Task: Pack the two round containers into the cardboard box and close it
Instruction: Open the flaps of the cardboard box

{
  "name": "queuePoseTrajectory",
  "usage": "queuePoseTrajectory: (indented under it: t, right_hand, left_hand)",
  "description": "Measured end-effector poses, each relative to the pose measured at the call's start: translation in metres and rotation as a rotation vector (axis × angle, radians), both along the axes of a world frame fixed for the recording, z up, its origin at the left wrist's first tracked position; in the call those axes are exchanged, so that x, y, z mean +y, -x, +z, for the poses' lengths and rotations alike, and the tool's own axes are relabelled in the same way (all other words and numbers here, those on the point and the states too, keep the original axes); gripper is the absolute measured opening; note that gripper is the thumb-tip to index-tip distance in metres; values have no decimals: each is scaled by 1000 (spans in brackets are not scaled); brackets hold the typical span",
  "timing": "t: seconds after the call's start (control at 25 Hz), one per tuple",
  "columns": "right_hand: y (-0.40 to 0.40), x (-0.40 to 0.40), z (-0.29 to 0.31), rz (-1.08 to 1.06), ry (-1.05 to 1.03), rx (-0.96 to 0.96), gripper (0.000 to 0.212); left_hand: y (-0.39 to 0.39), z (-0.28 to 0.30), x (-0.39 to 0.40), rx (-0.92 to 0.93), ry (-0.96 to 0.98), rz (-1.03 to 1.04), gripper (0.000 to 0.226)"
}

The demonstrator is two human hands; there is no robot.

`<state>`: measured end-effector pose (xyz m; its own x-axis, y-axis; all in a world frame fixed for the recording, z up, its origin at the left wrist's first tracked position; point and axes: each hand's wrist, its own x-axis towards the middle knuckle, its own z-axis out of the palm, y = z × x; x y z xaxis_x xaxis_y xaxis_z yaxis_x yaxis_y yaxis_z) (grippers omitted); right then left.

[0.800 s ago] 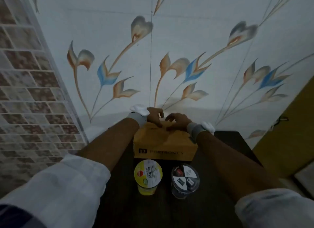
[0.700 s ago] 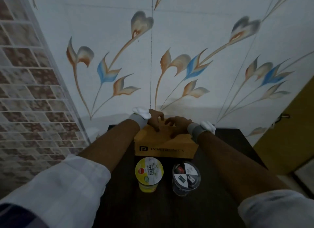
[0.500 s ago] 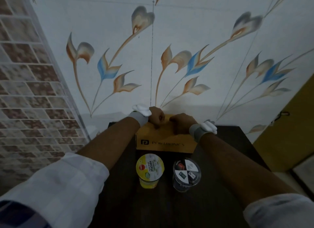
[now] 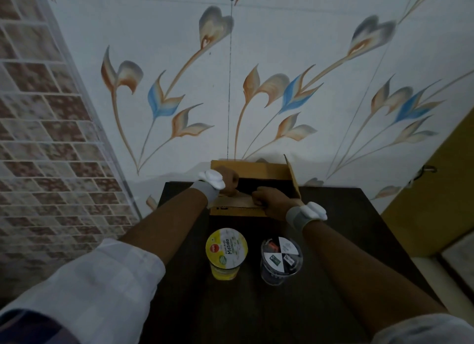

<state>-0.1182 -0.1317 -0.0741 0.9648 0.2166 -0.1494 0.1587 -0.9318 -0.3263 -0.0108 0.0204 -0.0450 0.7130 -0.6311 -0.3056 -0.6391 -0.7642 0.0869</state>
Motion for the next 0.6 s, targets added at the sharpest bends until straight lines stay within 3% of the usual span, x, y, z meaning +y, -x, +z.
queuePoseTrajectory:
  t: [0.2, 0.32, 0.52, 0.6]
  right_hand:
    - [15, -2, -16, -28, 142, -27, 18]
    - [21, -6, -23, -37, 142, 49, 45]
    - [16, -5, -18, -247, -75, 27, 42]
    - [14, 1, -17, -226, -127, 29, 41]
  left_hand:
    - [4, -32, 7, -126, 205, 211, 41]
    - [2, -37, 7, -132, 202, 172, 37]
    - [5, -35, 9, -83, 167, 153, 46]
    - [13, -34, 8, -136, 162, 142, 41]
